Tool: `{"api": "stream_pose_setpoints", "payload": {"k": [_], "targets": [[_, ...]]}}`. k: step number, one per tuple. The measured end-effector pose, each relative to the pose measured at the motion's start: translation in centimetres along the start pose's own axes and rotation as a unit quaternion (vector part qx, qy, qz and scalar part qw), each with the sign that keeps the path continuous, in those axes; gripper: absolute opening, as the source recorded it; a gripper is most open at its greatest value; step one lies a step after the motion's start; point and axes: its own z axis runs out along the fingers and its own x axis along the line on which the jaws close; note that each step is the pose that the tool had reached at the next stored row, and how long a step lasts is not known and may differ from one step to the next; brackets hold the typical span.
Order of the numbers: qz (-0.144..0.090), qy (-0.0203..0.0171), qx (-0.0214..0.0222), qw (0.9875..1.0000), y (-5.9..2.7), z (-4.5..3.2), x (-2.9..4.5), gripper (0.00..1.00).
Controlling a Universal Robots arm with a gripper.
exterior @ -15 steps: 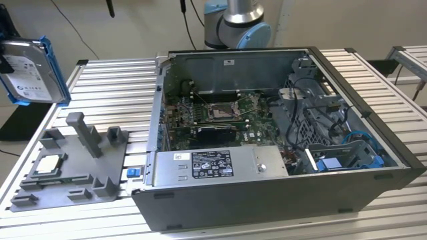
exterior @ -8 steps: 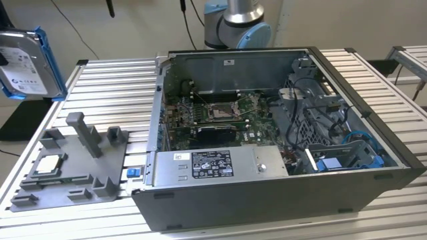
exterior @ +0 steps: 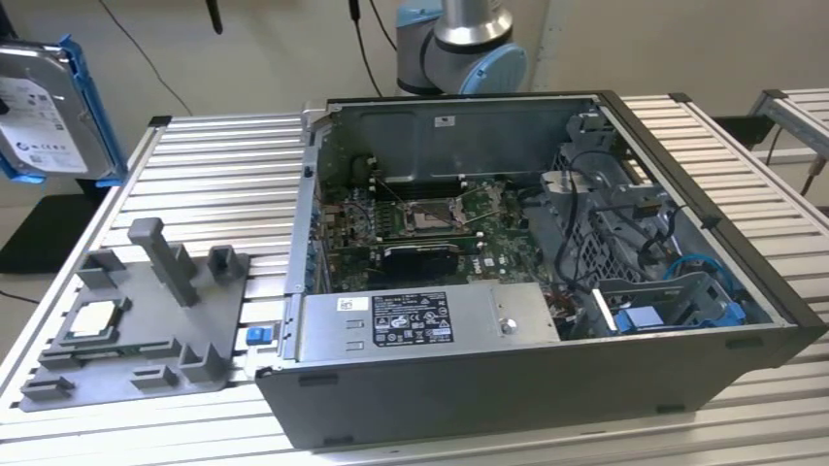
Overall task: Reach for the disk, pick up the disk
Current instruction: 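Pick up the disk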
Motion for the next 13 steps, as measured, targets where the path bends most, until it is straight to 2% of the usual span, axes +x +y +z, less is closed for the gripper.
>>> {"api": "stream_pose_setpoints", "payload": {"k": [3,4,13], "targets": [[0.0,-0.0068,0.0099,0.9999,0.01,-0.03,0.0,0.0],[0.0,-0.0077,0.0117,0.9999,0.01,-0.13,0.0,0.0],[-0.001,-0.0099,0.0181,0.9998,-0.02,-2.27,-0.07,0.0]]}}
